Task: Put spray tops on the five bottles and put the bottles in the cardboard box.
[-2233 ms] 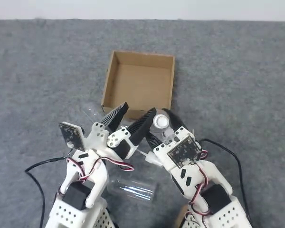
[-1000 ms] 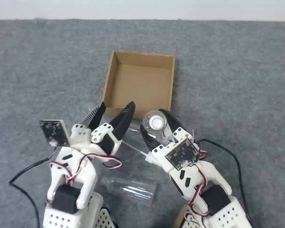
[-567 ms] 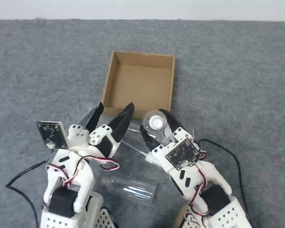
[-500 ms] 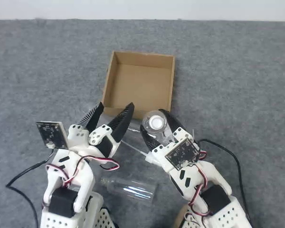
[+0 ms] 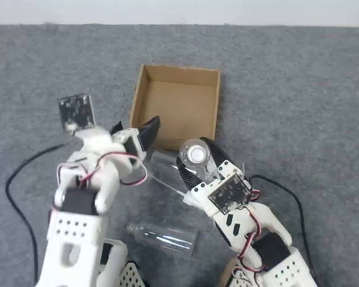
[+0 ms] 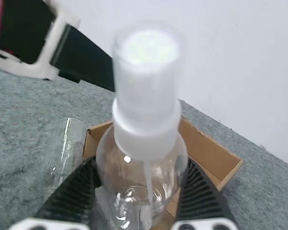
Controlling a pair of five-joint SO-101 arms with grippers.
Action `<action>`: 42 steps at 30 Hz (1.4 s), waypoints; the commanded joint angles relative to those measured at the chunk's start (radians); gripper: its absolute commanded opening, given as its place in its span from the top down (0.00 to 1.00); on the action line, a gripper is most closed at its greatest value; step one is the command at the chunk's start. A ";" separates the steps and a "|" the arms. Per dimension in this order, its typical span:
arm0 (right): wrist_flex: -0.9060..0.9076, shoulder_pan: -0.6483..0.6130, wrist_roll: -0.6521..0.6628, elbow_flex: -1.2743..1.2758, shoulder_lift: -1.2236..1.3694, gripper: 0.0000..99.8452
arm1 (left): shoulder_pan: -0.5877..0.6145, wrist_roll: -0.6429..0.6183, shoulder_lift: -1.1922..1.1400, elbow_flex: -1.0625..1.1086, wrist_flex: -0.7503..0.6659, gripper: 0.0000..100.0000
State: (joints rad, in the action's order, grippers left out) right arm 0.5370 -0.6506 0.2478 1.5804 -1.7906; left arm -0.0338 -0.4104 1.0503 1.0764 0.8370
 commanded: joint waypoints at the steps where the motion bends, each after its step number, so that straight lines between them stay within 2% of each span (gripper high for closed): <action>1: -0.004 -0.002 0.014 -0.017 -0.024 0.99 | 0.018 0.005 -0.135 -0.111 0.002 0.70; 5: -0.004 -0.002 0.014 -0.017 -0.024 0.99 | 0.034 0.009 -0.201 -0.133 0.002 0.70; 11: -0.004 -0.002 0.014 -0.017 -0.024 0.99 | 0.107 0.186 -0.261 -0.154 0.006 0.70; 18: -0.004 -0.002 0.014 -0.017 -0.024 0.99 | 0.109 0.192 -0.379 -0.208 0.018 0.70; 24: -0.004 -0.002 0.014 -0.017 -0.024 0.99 | 0.110 0.193 -0.585 -0.378 0.137 0.70; 36: -0.002 -0.002 0.014 -0.017 -0.024 0.99 | 0.124 0.187 -0.907 -0.555 0.140 0.70; 42: -0.002 -0.002 0.014 -0.017 -0.024 0.99 | 0.117 0.193 -1.007 -0.611 0.143 0.81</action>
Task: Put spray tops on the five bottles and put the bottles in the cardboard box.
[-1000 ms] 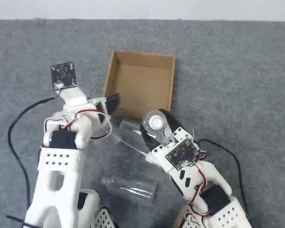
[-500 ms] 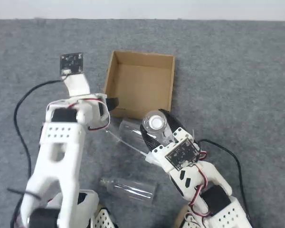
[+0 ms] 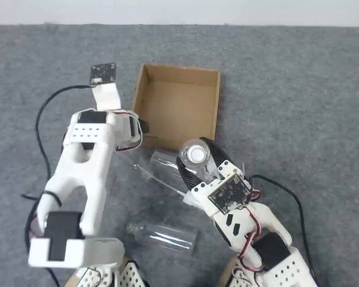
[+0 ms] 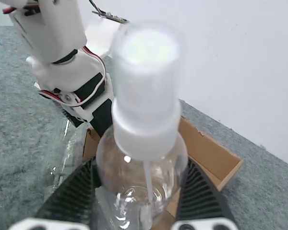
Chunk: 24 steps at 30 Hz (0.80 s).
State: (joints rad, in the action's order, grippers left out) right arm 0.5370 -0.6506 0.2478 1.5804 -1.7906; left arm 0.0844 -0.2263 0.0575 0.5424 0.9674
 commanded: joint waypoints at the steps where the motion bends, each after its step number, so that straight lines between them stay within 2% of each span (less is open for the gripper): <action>1: -0.002 -0.002 0.014 -0.017 -0.024 0.99 | -0.011 0.009 -0.020 -0.079 0.012 0.83; 8: 0.027 -0.002 0.014 -0.025 -0.024 0.99 | -0.055 0.011 -0.028 -0.077 0.049 0.91; 24: 0.027 -0.002 0.015 -0.025 -0.024 0.99 | -0.138 0.011 -0.023 -0.079 0.149 0.92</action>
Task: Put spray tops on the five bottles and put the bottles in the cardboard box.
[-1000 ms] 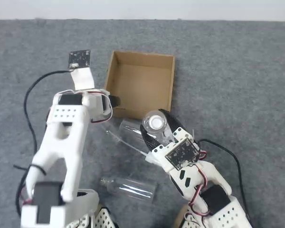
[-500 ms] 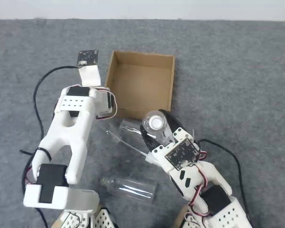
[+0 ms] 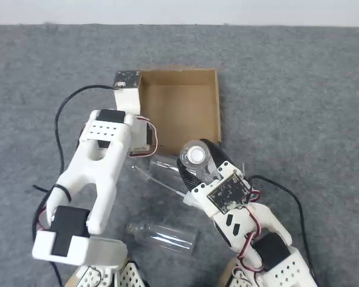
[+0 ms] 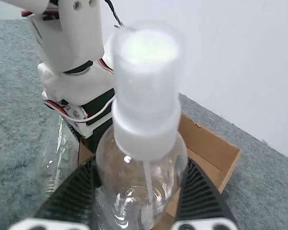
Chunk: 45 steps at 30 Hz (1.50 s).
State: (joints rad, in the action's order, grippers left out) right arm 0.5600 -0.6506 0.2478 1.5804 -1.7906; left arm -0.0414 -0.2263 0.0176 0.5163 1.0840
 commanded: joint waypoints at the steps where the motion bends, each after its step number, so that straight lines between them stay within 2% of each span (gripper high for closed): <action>1: 0.004 -0.002 0.015 -0.025 -0.024 0.99 | -0.012 0.011 0.017 -0.056 0.032 0.92; 8: 0.004 -0.002 0.015 -0.025 -0.024 0.99 | -0.009 0.011 0.017 -0.110 0.127 0.92; 20: 0.004 -0.002 0.015 -0.025 -0.024 0.99 | 0.006 0.011 0.017 -0.150 0.186 0.91; 27: 0.004 -0.002 0.015 -0.025 -0.024 0.99 | 0.043 0.011 0.017 -0.153 0.196 0.72; 34: 0.004 -0.002 0.015 -0.025 -0.024 0.99 | 0.048 0.012 0.018 -0.209 0.276 0.72; 41: 0.004 -0.002 0.015 -0.025 -0.024 0.99 | 0.118 0.012 0.160 -0.165 0.267 0.72; 45: 0.004 -0.002 0.015 -0.025 -0.024 0.99 | 0.118 0.012 0.256 -0.073 0.199 0.72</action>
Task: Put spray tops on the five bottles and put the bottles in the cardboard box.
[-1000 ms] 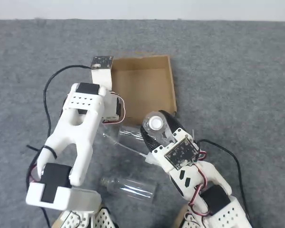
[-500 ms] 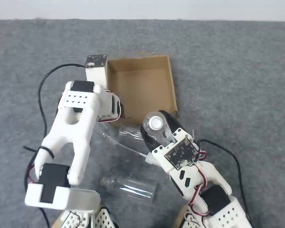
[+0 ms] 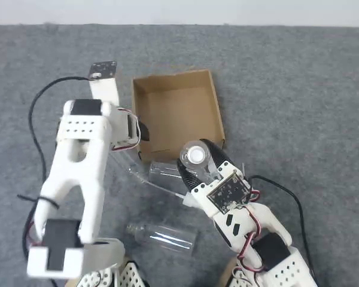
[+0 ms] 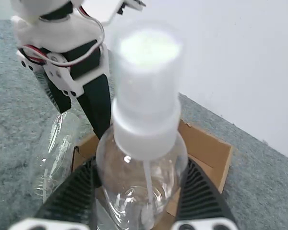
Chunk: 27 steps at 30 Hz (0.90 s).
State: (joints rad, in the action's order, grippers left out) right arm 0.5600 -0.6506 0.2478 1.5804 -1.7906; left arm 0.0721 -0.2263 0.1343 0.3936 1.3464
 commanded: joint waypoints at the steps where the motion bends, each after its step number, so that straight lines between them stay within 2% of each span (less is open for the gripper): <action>1: 0.004 -0.002 0.015 -0.025 -0.024 0.99 | 0.005 0.012 0.158 0.071 -0.083 0.72; 7: 0.005 -0.002 0.015 -0.025 -0.024 0.99 | 0.011 0.012 0.218 0.120 -0.120 0.73; 13: 0.005 -0.002 0.015 -0.025 -0.024 0.99 | 0.083 0.011 0.224 0.122 -0.189 0.89; 20: 0.007 -0.002 0.015 -0.025 -0.024 0.99 | 0.115 0.011 0.222 0.127 -0.252 0.99; 27: 0.007 -0.002 0.015 -0.025 -0.024 0.99 | 0.153 0.009 0.224 0.168 -0.285 0.99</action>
State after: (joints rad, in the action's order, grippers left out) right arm 0.5631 -0.6506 0.2478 1.5804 -1.7921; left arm 0.2087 -0.2263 0.2969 0.5439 1.1224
